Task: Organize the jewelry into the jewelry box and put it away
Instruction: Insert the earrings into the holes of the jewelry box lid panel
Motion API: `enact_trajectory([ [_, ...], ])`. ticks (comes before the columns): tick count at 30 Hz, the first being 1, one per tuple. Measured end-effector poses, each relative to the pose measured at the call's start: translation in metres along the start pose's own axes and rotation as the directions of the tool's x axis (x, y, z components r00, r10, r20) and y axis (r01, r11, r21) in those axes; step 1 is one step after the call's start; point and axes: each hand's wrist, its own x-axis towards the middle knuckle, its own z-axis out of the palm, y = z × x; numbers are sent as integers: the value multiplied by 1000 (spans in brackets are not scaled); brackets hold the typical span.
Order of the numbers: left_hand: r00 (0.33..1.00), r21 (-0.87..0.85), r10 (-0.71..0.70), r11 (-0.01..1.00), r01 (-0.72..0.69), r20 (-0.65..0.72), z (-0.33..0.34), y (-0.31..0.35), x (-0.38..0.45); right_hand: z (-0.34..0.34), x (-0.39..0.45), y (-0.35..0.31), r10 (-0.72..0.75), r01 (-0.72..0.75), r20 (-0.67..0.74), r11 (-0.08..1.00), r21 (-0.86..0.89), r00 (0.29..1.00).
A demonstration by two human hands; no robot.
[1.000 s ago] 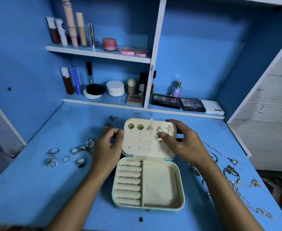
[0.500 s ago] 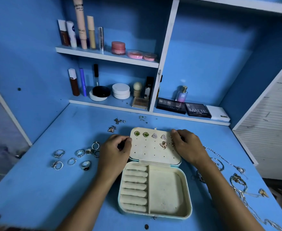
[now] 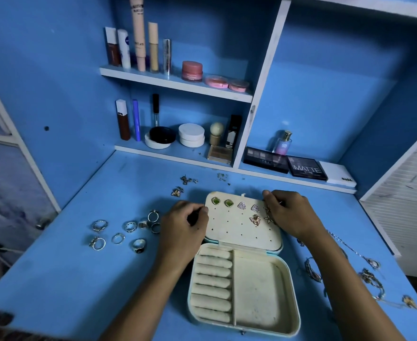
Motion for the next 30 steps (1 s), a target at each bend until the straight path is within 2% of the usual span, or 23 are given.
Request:
enact_trajectory([
  [14, 999, 44, -34, 998, 35, -13, -2, 8, 2, 12, -13, 14, -38, 53, -92, 986, 160, 995],
  [18, 998, 138, 13, 990, -4, -62, -10, 16, 20, 14, -12, 17, -47, 65, -98, 980, 187, 994],
  [21, 999, 275, 26, 961, -13, -42, -21, 17, 46, 16, -11, 20, -77, 96, -108, 978, 184, 991],
  [26, 987, 415, -153, 902, 123, 41, -44, 12, 82, 16, -11, 21, -79, 100, -112, 976, 194, 991],
  [30, 931, 529, -328, 825, 198, 163, -52, 5, 94, 16, -12, 19, -90, 109, -111, 977, 182, 990],
])
